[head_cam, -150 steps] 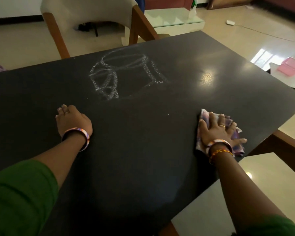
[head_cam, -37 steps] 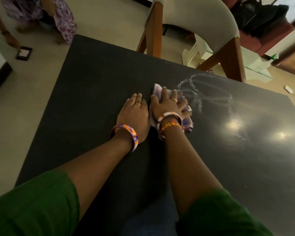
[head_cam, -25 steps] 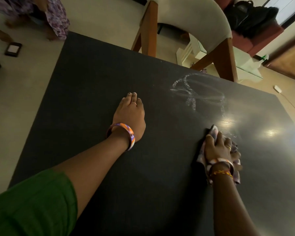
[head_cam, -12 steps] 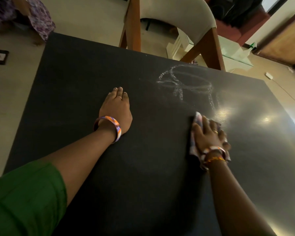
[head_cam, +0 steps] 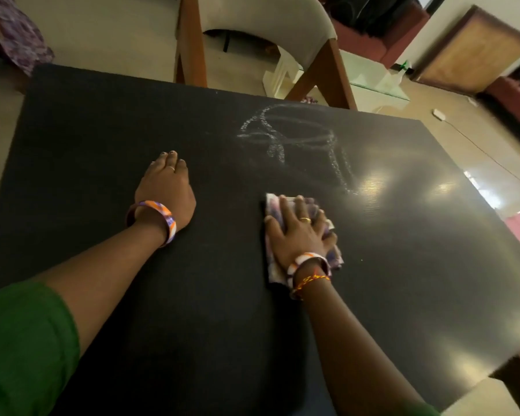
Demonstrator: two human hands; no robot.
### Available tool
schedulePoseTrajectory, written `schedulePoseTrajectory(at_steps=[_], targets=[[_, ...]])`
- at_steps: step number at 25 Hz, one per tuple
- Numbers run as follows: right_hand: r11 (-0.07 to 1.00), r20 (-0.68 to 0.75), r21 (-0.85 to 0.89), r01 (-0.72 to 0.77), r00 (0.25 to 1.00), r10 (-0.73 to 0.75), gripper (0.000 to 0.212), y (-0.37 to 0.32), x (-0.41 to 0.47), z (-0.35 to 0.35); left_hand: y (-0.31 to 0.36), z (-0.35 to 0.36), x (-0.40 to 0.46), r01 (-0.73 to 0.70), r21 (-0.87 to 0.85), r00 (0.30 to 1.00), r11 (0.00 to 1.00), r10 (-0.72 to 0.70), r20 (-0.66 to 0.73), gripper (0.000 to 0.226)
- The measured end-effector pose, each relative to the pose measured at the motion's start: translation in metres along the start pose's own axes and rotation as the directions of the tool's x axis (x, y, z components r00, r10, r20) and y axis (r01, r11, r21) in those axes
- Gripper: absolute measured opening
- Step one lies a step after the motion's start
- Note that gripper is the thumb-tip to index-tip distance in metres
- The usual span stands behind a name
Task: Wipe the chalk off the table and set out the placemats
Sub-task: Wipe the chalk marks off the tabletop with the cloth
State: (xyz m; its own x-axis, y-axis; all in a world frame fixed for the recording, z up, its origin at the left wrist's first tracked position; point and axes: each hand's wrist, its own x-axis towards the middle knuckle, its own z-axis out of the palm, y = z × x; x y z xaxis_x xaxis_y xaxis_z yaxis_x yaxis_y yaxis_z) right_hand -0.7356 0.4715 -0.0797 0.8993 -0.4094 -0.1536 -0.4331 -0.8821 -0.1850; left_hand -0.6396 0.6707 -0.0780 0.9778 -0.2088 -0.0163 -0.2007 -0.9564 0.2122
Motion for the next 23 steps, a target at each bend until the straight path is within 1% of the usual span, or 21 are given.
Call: schedulePoseTrajectory(at_steps=[1,3,4,5,6,7,8,9,10,11,12,13,14,15,17,19,20,21,22,23], targets=[[0.995,0.013,0.000,0.100,0.995,-0.100,0.056,-0.006,-0.008,0.001,0.001,0.001,-0.005,0.014,-0.030,1.000,0.999,-0.014,-0.009,0.052],[0.962,0.041,0.004,0.273,0.961,-0.273,0.057,0.006,-0.026,-0.002,0.013,0.005,-0.017,0.021,-0.091,0.998,0.996,-0.026,-0.056,0.050],[0.944,0.054,-0.011,0.330,0.943,-0.329,0.060,0.023,-0.032,-0.003,0.026,0.009,-0.024,-0.027,-0.122,0.995,0.992,0.016,-0.097,0.048],[0.935,0.062,-0.034,0.354,0.934,-0.352,0.063,0.043,-0.037,-0.007,0.042,0.015,-0.030,-0.123,-0.145,0.986,0.982,0.104,-0.133,0.045],[0.939,0.049,-0.055,0.340,0.940,-0.338,0.065,0.063,-0.036,-0.012,0.060,0.021,-0.034,-0.243,-0.160,0.963,0.957,0.218,-0.160,0.042],[0.959,0.013,-0.061,0.277,0.961,-0.277,0.064,0.086,-0.028,-0.018,0.078,0.028,-0.034,-0.351,-0.161,0.927,0.922,0.319,-0.196,0.039],[0.983,-0.033,-0.048,0.178,0.983,-0.180,0.060,0.109,-0.015,-0.024,0.095,0.033,-0.031,-0.424,-0.152,0.894,0.893,0.386,-0.227,0.034],[0.999,-0.073,-0.015,0.052,0.996,-0.053,0.055,0.133,0.004,-0.031,0.114,0.036,-0.025,-0.456,-0.151,0.880,0.877,0.419,-0.222,0.030],[0.996,-0.105,0.036,-0.077,0.991,0.081,0.053,0.151,0.025,-0.040,0.129,0.036,-0.019,-0.448,-0.168,0.888,0.878,0.414,-0.201,0.028],[0.977,-0.123,0.102,-0.190,0.972,0.202,0.052,0.168,0.052,-0.046,0.142,0.035,-0.012,-0.403,-0.192,0.911,0.895,0.373,-0.174,0.027],[0.949,-0.136,0.158,-0.271,0.946,0.293,0.054,0.178,0.079,-0.049,0.151,0.037,-0.005,-0.335,-0.205,0.939,0.920,0.307,-0.156,0.028],[0.931,-0.136,0.189,-0.311,0.931,0.338,0.057,0.180,0.102,-0.051,0.157,0.041,0.003,-0.259,-0.195,0.959,0.946,0.226,-0.173,0.028],[0.938,-0.136,0.184,-0.294,0.937,0.320,0.060,0.176,0.122,-0.049,0.161,0.044,0.010,-0.196,-0.176,0.969,0.965,0.163,-0.184,0.027],[0.961,-0.140,0.148,-0.233,0.957,0.253,0.061,0.164,0.135,-0.046,0.163,0.046,0.014,-0.159,-0.155,0.974,0.975,0.129,-0.187,0.026],[0.999,-0.096,0.047,-0.020,0.995,0.024,0.054,0.129,0.126,-0.034,0.164,0.048,0.014,-0.145,-0.129,0.975,0.981,0.120,-0.186,0.026],[0.979,-0.025,-0.010,0.205,0.978,-0.205,0.052,0.116,0.088,-0.028,0.166,0.046,0.010,-0.152,-0.129,0.976,0.980,0.129,-0.173,0.026],[0.964,-0.016,-0.039,0.262,0.965,-0.263,0.053,0.123,0.070,-0.030,0.166,0.045,0.009,-0.148,-0.126,0.978,0.981,0.127,-0.166,0.026],[0.961,-0.035,-0.058,0.270,0.962,-0.272,0.055,0.143,0.064,-0.034,0.167,0.044,0.009,-0.138,-0.127,0.980,0.982,0.117,-0.158,0.026],[0.975,-0.058,-0.068,0.210,0.975,-0.214,0.057,0.169,0.067,-0.041,0.167,0.043,0.010,-0.132,-0.132,0.981,0.982,0.110,-0.162,0.027],[0.996,-0.069,-0.051,0.075,0.995,-0.078,0.056,0.198,0.079,-0.050,0.167,0.043,0.012,-0.132,-0.134,0.981,0.982,0.110,-0.162,0.027]])
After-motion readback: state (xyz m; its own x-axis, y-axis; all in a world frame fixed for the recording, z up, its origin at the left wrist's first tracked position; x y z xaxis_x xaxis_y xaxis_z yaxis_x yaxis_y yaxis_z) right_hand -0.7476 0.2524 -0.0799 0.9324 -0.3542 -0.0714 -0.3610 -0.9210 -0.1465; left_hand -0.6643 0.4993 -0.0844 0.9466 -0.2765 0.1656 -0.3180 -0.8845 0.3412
